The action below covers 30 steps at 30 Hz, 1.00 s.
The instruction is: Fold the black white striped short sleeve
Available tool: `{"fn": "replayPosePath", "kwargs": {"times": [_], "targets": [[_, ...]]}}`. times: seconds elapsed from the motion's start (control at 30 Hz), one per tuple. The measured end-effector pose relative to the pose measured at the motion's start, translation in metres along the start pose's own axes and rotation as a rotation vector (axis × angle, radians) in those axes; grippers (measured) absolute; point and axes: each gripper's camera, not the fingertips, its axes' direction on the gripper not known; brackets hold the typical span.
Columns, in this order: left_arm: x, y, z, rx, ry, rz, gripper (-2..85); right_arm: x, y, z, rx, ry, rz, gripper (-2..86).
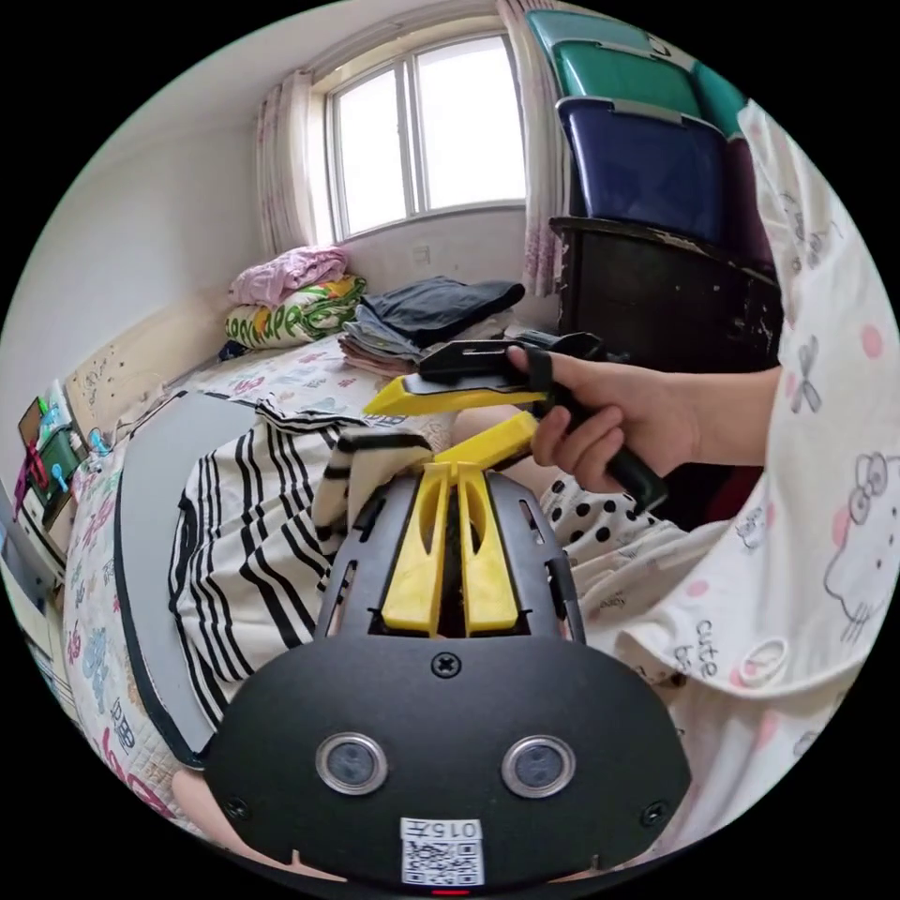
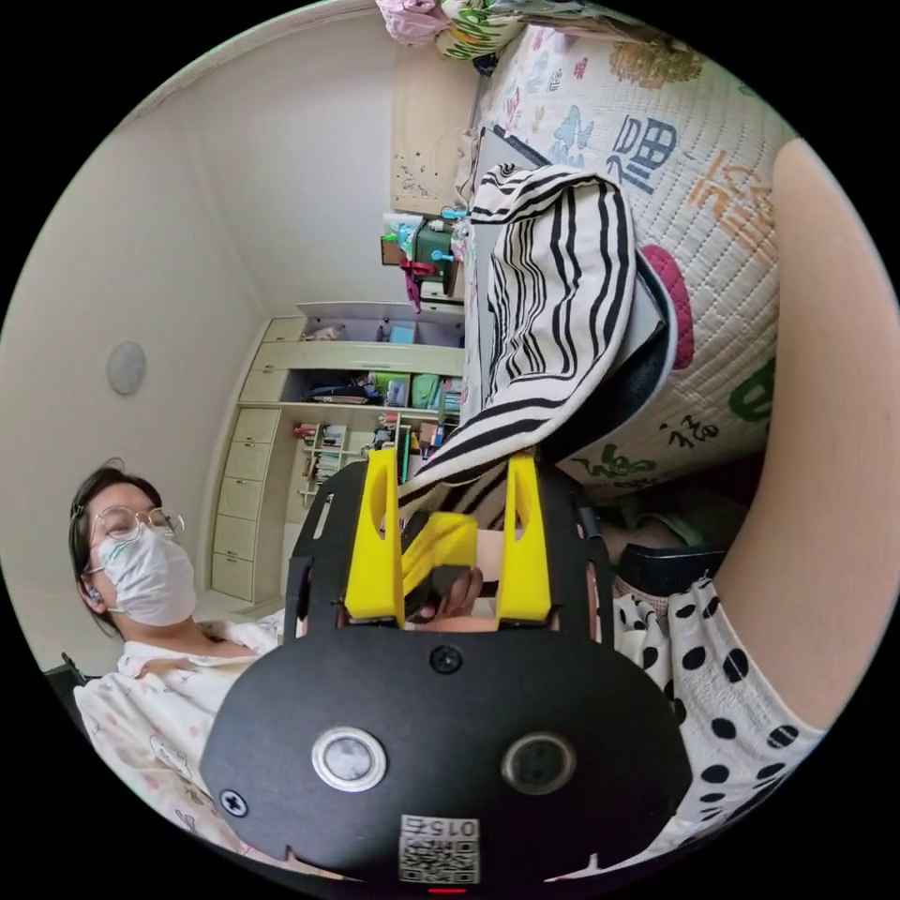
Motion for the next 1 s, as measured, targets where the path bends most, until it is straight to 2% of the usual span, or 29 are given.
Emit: {"fn": "replayPosePath", "kwargs": {"times": [0.13, 0.23, 0.3, 0.4, 0.5, 0.63, 0.8, 0.9, 0.97, 1.0], "targets": [[-0.031, 0.026, -0.027, 0.059, 0.159, -0.139, 0.9, -0.014, 0.011, -0.002, -0.034, 0.017, 0.025, 14.2], [-0.083, 0.055, -0.044, 0.071, 0.262, -0.282, 1.2, -0.018, 0.036, 0.001, -0.063, 0.148, 0.022, 11.7], [-0.119, 0.067, -0.049, 0.065, 0.219, -0.365, 1.6, -0.017, 0.049, 0.004, -0.072, 0.229, 0.009, 8.1], [-0.184, 0.079, -0.039, 0.029, -0.009, -0.541, 3.5, -0.008, 0.065, 0.007, -0.077, 0.305, 0.054, 4.0], [-0.233, 0.069, -0.001, 0.012, -0.064, -0.604, 7.9, -0.011, 0.084, 0.005, -0.059, 0.292, 0.059, 2.9], [-0.28, 0.04, 0.081, 0.045, -0.002, -0.69, 11.8, -0.024, 0.11, 0.007, -0.045, 0.322, 0.024, 2.1], [-0.326, 0.053, 0.2, 0.009, 0.153, -0.984, 14.1, -0.039, 0.144, 0.02, -0.027, 0.359, -0.022, 1.6], [-0.335, 0.081, 0.247, -0.051, 0.16, -1.137, 6.8, -0.053, 0.165, 0.028, -0.011, 0.399, -0.064, 1.4], [-0.336, 0.109, 0.247, 0.047, 0.286, -1.202, 3.1, -0.068, 0.18, 0.032, 0.002, 0.447, -0.114, 1.2], [-0.335, 0.113, 0.241, 0.073, 0.295, -1.188, 2.9, -0.07, 0.184, 0.033, 0.004, 0.456, -0.122, 1.2]]}}
